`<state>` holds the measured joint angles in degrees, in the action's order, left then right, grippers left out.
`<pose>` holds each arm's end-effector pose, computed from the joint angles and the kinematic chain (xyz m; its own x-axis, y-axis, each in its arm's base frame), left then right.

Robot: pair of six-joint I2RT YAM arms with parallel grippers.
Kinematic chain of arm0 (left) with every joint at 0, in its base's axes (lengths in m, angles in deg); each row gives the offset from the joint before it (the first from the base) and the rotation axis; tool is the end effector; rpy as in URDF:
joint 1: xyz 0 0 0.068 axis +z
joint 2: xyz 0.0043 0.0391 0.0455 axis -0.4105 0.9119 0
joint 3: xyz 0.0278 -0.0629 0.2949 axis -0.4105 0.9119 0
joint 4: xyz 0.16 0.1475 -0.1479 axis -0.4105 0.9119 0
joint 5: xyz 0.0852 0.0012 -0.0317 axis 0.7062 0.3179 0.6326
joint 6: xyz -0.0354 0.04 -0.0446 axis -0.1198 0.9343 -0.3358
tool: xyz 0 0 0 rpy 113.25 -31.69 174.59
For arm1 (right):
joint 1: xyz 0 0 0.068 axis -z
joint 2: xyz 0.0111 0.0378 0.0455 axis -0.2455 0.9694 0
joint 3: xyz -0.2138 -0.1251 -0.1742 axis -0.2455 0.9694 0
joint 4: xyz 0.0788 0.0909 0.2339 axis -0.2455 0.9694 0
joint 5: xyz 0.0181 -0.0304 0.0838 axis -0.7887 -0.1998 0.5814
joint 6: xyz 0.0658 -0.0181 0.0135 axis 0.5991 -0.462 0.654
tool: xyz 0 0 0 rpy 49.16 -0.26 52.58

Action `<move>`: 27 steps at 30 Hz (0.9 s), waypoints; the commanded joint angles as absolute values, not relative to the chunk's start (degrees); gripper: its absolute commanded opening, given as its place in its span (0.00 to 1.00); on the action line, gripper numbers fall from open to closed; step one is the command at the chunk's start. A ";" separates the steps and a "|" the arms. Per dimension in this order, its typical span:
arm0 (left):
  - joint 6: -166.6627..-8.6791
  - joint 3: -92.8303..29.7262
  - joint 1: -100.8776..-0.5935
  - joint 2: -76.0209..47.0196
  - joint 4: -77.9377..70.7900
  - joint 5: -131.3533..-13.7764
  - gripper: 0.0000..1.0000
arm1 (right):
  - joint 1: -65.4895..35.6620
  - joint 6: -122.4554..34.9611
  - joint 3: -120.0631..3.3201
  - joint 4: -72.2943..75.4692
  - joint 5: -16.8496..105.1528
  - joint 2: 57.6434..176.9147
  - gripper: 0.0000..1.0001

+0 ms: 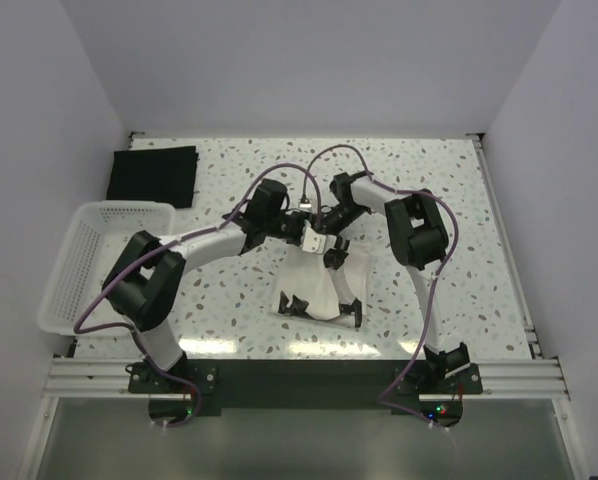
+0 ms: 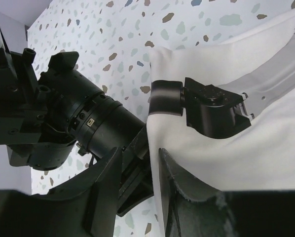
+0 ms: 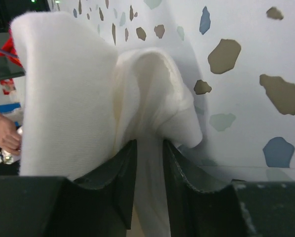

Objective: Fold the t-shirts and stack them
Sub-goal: Fold the tshirt

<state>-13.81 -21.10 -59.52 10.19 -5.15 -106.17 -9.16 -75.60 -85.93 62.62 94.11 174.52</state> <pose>0.3030 -0.2606 0.2315 0.5612 0.4105 -0.7187 0.8198 -0.1558 0.5511 0.4073 0.2281 0.1130 -0.7746 -0.5816 -0.2483 -0.4958 0.3146 0.8095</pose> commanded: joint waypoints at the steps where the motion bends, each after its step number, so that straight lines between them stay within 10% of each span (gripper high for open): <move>1: -12.11 -19.50 -59.30 4.76 -7.63 -107.63 0.41 | -9.43 -78.60 -89.43 64.53 87.77 173.05 0.33; 15: -19.31 -17.47 -54.92 -4.92 3.43 -111.58 0.42 | -9.43 -81.23 -103.22 71.74 69.67 170.32 0.53; 27: -29.15 -44.61 -44.19 18.18 42.43 -121.34 0.52 | -3.02 -90.81 -104.65 82.46 61.46 163.56 0.73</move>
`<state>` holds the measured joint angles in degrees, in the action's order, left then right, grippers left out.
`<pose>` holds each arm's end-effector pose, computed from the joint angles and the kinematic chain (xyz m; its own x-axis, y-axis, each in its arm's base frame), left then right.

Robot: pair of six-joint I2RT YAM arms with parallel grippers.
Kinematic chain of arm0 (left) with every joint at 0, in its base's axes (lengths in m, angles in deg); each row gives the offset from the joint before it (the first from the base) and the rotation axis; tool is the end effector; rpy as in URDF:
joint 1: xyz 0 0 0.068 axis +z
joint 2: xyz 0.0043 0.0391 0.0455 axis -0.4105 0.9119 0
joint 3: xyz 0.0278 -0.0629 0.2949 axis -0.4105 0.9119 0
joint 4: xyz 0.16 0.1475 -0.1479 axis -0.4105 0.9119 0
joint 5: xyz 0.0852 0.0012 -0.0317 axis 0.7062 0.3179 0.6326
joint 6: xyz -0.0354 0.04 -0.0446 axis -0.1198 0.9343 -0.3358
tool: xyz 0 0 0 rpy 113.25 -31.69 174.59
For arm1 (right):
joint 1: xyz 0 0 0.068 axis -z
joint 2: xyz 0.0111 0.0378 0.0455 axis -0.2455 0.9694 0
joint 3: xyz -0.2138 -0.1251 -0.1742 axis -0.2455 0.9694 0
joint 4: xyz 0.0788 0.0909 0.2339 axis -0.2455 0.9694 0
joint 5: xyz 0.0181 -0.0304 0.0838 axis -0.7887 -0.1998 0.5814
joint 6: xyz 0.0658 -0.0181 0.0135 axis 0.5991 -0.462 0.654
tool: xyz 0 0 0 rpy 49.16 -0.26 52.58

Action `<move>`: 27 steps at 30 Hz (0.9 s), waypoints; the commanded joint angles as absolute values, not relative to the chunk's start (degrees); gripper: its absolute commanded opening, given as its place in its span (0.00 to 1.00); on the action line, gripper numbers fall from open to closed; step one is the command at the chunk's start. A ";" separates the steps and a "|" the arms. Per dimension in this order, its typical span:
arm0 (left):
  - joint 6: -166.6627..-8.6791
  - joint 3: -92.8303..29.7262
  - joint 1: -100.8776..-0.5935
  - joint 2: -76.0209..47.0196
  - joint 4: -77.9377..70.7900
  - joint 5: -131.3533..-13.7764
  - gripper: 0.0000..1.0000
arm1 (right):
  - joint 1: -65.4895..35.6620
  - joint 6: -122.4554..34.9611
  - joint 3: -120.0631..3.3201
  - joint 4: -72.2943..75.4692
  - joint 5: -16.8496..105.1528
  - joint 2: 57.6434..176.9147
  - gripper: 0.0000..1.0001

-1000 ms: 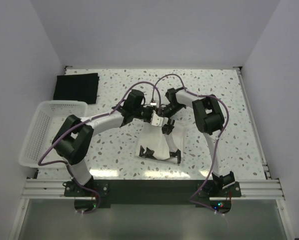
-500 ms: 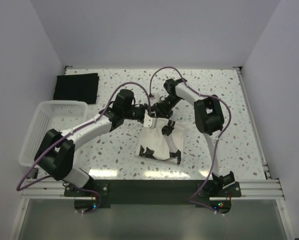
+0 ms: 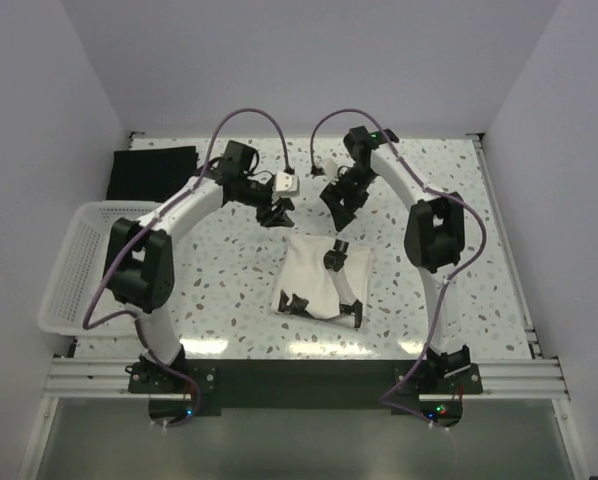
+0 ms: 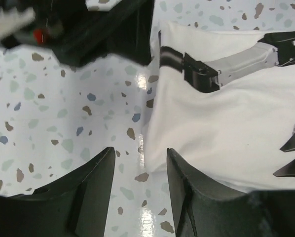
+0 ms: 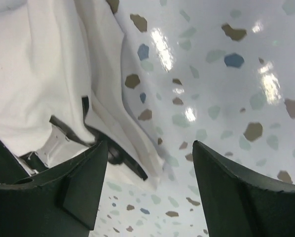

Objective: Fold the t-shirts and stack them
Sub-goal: Fold the tshirt

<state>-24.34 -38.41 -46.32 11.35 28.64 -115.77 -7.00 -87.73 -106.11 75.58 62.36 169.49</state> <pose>0.3498 -0.1896 0.2784 0.0776 0.4965 -0.8646 0.9953 0.0123 0.0964 0.4457 0.1994 0.2203 -0.5193 -0.7847 -0.3386 -0.8511 0.4389 0.2880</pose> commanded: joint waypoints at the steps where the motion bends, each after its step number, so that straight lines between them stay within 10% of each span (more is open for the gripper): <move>1: -29.59 -49.51 -43.84 20.37 44.48 -121.95 0.53 | -1.27 -90.90 -101.68 82.99 64.34 162.07 0.73; 16: -32.33 -62.13 -43.31 36.57 54.16 -122.92 0.60 | 0.77 -89.23 -81.61 69.02 70.26 159.33 0.73; 27: -30.13 -61.86 -43.75 39.56 56.97 -124.68 0.46 | 0.77 -90.55 -83.98 72.70 72.81 161.09 0.56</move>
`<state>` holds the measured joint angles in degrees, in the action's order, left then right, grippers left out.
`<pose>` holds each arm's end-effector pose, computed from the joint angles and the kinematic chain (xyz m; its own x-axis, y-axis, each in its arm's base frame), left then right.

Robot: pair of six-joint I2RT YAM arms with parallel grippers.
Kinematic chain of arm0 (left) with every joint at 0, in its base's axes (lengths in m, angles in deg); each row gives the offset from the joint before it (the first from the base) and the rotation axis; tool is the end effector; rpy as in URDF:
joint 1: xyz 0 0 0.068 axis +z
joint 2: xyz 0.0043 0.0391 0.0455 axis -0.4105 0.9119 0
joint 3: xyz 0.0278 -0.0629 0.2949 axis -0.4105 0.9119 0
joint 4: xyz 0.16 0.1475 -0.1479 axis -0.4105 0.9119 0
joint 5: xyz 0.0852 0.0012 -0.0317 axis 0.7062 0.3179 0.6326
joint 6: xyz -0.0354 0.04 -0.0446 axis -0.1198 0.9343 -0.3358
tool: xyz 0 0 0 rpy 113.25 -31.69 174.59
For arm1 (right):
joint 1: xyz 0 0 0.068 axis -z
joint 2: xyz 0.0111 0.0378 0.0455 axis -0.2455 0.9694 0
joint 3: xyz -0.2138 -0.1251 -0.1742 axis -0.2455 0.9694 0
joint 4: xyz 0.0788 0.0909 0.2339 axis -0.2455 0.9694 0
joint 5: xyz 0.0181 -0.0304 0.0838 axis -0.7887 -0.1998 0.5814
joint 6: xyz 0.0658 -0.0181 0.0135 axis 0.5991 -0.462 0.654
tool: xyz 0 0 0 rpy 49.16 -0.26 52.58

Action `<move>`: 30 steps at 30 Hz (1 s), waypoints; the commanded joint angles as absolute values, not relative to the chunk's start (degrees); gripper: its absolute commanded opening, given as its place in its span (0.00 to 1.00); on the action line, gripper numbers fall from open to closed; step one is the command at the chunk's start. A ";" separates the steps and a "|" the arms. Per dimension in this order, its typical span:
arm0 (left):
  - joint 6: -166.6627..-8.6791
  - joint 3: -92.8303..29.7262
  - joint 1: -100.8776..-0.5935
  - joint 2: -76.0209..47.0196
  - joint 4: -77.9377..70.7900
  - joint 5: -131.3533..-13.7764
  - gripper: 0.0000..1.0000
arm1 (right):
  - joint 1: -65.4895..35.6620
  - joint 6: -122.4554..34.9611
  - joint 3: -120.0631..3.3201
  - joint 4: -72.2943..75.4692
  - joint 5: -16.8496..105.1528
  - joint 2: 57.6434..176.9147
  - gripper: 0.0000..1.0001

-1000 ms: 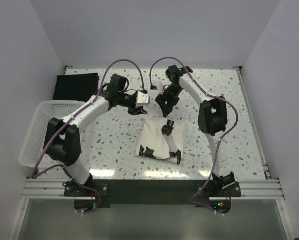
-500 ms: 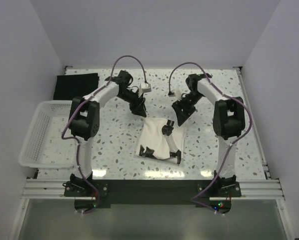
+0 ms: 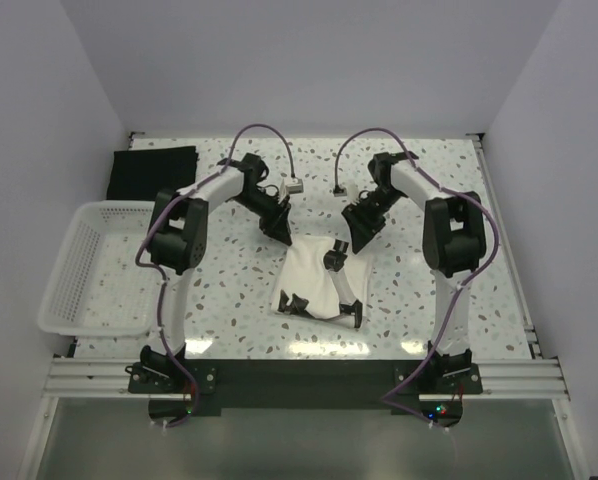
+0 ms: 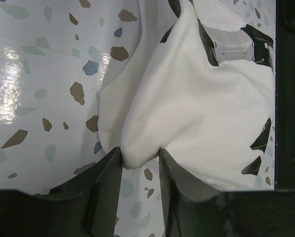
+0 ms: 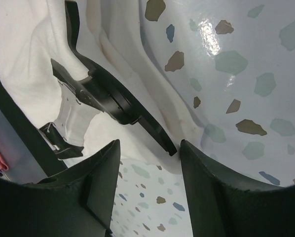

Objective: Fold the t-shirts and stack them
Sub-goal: Fold the tshirt

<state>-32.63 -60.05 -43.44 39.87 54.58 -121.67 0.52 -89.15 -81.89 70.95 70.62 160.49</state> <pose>0.4209 -0.1970 0.1684 -0.5148 0.5721 -0.6385 0.8247 0.1272 -0.5511 0.4047 0.1312 0.1862 -0.6644 -0.6933 -0.2791 -0.7189 0.4910 0.4920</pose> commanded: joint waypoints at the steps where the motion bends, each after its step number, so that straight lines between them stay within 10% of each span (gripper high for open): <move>1: -29.60 -61.86 -43.92 39.47 57.24 -124.95 0.38 | 0.77 -91.51 -84.16 73.23 72.55 161.18 0.55; 10: -29.86 -61.16 -44.19 38.94 55.05 -125.56 0.05 | 0.77 -94.24 -85.48 76.05 68.86 159.69 0.41; 16: -33.99 -58.88 -43.57 37.28 49.25 -123.72 0.00 | 0.77 -96.70 -88.38 81.23 65.43 158.37 0.01; 30: -41.46 -56.06 -42.08 34.80 36.85 -118.01 0.00 | 2.35 -92.93 -81.88 69.73 51.37 159.51 0.00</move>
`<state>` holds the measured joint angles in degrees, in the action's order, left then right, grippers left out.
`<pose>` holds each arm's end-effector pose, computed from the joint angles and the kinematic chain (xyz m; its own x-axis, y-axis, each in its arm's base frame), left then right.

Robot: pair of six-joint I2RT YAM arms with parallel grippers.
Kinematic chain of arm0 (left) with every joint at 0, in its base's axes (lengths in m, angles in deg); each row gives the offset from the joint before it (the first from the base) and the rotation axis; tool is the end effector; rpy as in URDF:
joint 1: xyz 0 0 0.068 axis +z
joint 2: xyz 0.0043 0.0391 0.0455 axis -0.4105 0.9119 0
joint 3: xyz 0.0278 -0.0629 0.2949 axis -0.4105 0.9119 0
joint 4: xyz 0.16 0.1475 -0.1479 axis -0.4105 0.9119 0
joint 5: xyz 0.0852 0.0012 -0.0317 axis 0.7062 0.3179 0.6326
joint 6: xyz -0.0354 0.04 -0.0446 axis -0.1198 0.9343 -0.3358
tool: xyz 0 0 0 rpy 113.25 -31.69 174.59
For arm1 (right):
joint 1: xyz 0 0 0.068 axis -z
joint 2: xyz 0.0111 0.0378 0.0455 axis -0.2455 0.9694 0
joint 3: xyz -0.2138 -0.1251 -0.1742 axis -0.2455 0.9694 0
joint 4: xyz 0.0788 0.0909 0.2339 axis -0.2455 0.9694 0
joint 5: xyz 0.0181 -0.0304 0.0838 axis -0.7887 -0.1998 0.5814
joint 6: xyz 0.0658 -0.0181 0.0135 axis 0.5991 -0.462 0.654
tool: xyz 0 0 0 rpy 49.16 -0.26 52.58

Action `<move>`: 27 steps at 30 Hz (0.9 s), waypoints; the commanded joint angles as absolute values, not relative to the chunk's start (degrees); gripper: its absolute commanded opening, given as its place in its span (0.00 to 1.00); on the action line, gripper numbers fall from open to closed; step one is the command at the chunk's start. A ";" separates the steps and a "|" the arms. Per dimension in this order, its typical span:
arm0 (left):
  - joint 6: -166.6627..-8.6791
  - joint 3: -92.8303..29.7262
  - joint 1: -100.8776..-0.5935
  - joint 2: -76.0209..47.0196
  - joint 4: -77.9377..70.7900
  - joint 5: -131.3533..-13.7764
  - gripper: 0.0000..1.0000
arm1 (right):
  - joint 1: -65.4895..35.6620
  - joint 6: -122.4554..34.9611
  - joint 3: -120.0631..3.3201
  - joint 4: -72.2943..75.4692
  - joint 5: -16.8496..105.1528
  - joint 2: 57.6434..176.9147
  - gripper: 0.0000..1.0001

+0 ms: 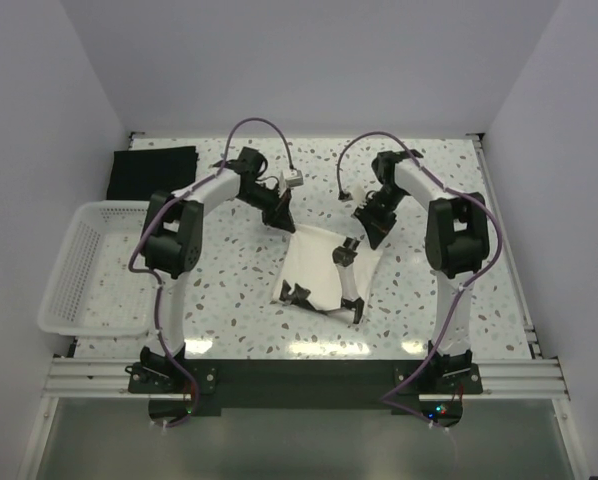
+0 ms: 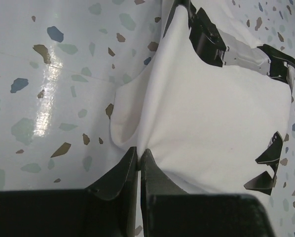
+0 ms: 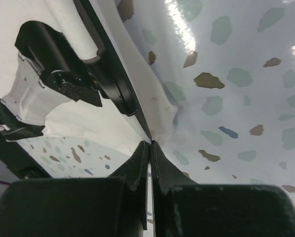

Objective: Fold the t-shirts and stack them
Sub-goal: Fold the tshirt

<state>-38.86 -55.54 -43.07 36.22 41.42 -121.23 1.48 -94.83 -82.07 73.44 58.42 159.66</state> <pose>0.4282 -0.1961 0.1802 -0.4721 0.5099 -0.7191 0.8736 0.1610 -0.4593 0.4029 0.1127 0.1877 -0.5803 -0.7950 -0.1769 -0.7929 0.5020 0.3454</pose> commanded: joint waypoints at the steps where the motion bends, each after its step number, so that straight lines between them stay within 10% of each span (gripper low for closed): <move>1: -41.72 -57.54 -42.16 36.38 37.11 -117.22 0.00 | 2.35 -92.49 -82.05 68.85 49.80 160.55 0.00; 16: -54.29 -63.54 -41.55 41.76 26.23 -108.34 0.02 | 2.35 -87.04 -90.49 51.36 40.02 165.23 0.02; 20: -58.76 -60.20 -39.80 35.18 22.09 -110.17 0.37 | 2.35 -83.27 -94.87 55.37 45.20 161.37 0.52; 27: -68.78 -44.66 -41.98 17.43 19.54 -121.15 0.48 | 2.35 -65.90 -82.61 57.77 70.23 144.15 0.54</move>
<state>-61.37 -49.42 -39.74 26.71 23.72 -113.49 2.38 -76.78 -87.55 55.91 55.56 155.57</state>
